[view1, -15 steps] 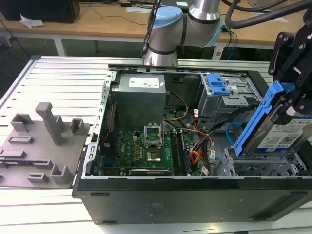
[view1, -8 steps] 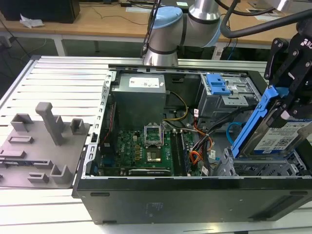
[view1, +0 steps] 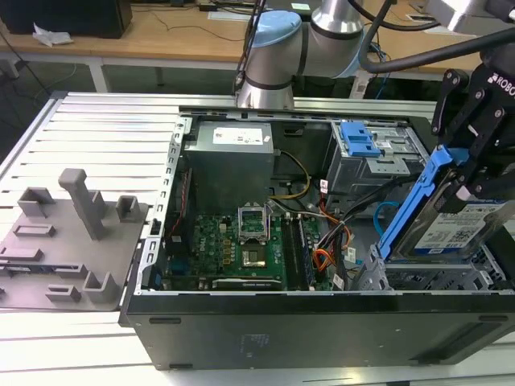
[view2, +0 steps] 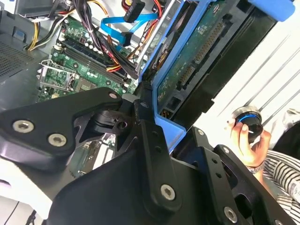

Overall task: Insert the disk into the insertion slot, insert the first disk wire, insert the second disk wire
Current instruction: 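Insert the disk into the insertion slot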

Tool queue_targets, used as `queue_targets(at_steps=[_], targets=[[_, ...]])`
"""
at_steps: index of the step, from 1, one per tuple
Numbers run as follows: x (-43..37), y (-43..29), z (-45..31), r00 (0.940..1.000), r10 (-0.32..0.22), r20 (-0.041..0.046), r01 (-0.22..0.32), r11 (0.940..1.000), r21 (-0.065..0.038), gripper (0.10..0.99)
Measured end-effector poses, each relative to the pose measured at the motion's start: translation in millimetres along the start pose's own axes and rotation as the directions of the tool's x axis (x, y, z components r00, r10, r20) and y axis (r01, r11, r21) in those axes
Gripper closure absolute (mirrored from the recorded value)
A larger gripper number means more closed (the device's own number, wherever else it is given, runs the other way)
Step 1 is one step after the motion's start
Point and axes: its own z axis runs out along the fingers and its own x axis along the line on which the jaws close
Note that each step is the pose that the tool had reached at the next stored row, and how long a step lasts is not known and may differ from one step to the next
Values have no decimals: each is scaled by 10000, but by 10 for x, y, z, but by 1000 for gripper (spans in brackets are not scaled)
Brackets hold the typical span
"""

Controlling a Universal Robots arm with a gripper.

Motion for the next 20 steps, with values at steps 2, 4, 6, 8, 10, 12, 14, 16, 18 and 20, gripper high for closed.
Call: queue_targets(at_steps=[2,4,6,8,10,12,14,16,18,20], targets=[[0,-2,57,10000,0,-1,0,10000,-1,718],[0,-3,89,10000,0,0,0,10000,0,718],[0,-4,119,10000,0,0,0,10000,0,718],[0,-5,148,10000,0,0,0,10000,0,718],[0,-7,187,10000,0,-1,0,10000,0,718],[0,-8,213,10000,1,0,-1,10000,0,718],[0,-9,254,10000,1,0,-1,10000,0,718],[-1,-12,317,10000,0,0,0,10000,0,718],[-1,-12,328,10000,0,-1,0,10000,0,718],[0,-12,329,10000,1,-1,-1,10000,0,718]])
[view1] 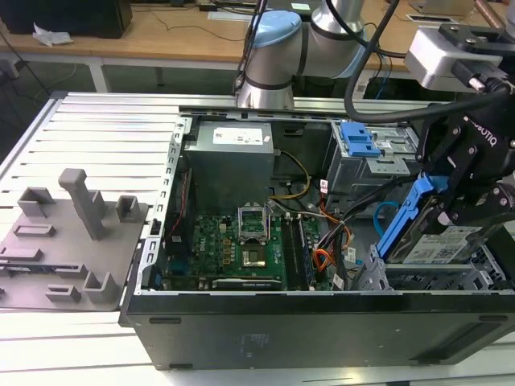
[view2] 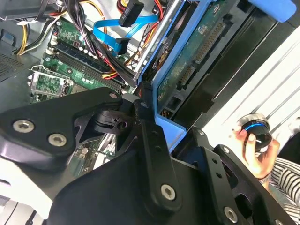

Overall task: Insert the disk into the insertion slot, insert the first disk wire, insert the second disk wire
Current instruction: 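Insert the disk into the insertion slot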

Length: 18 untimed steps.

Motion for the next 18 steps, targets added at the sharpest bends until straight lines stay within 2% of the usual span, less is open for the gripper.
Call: queue_targets(at_steps=[2,3,8,9,10,11,12,13,14,18], targets=[[0,0,0,10000,-1,0,1,10000,1,710],[0,0,0,10000,0,-1,0,10000,0,647],[0,0,0,10000,-1,0,1,10000,0,659],[0,0,0,10000,0,0,0,10000,0,725],[0,0,0,10000,-1,0,1,10000,0,725],[0,0,0,10000,-1,0,1,10000,0,851],[0,0,0,10000,0,-1,0,10000,0,910],[0,0,0,10000,0,0,0,10000,0,910],[0,0,0,10000,0,-1,0,10000,0,969],[0,0,1,10000,0,-1,0,10000,0,980]])
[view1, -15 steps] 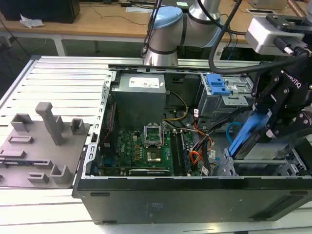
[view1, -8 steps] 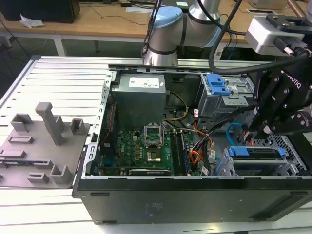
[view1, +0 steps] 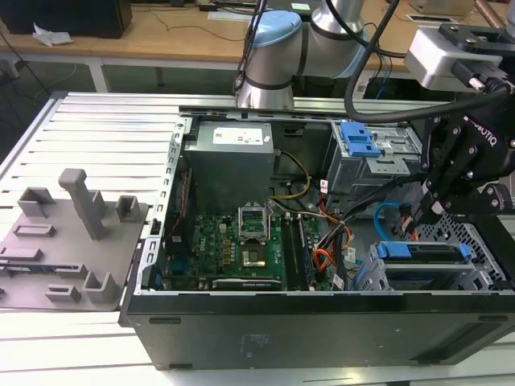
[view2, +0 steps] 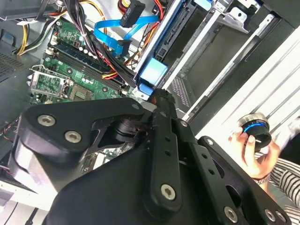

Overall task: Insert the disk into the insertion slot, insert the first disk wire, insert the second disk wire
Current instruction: 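Insert the disk into the insertion slot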

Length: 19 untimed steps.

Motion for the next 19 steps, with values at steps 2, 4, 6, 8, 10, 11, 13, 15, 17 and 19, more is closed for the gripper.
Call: queue_targets(at_steps=[2,4,6,8,10,11,13,15,17,19], targets=[[0,0,0,10000,0,0,0,10000,0,980],[-1,-14,2,10000,-1,2,1,10000,0,980],[0,-42,6,10000,1,0,-1,10000,-9,980],[-2,-102,12,10000,1,-3,-1,10000,-25,980],[-4,-169,25,10000,-1,0,1,10000,-44,980],[-4,-184,34,10000,0,0,0,10000,-51,980],[-4,-197,60,10000,-1,-2,1,10000,-62,980],[-4,-205,111,10000,1,-2,-1,10000,-75,980],[-4,-212,184,10000,1,-2,-1,10000,-90,980],[-5,-218,245,10000,-1,-3,1,10000,-98,980]])
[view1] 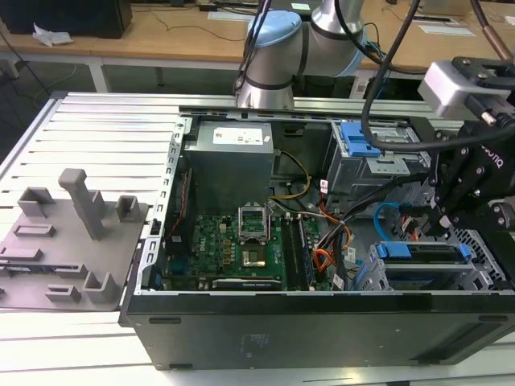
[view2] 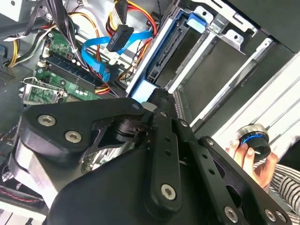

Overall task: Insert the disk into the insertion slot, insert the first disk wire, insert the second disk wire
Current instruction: 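Insert the disk into the insertion slot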

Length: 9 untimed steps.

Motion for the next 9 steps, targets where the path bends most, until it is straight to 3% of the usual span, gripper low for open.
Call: queue_targets(at_steps=[3,9], targets=[[-1,-49,62,10000,0,-1,0,10000,-19,980],[-2,-94,78,10000,1,1,-1,10000,-28,980]])
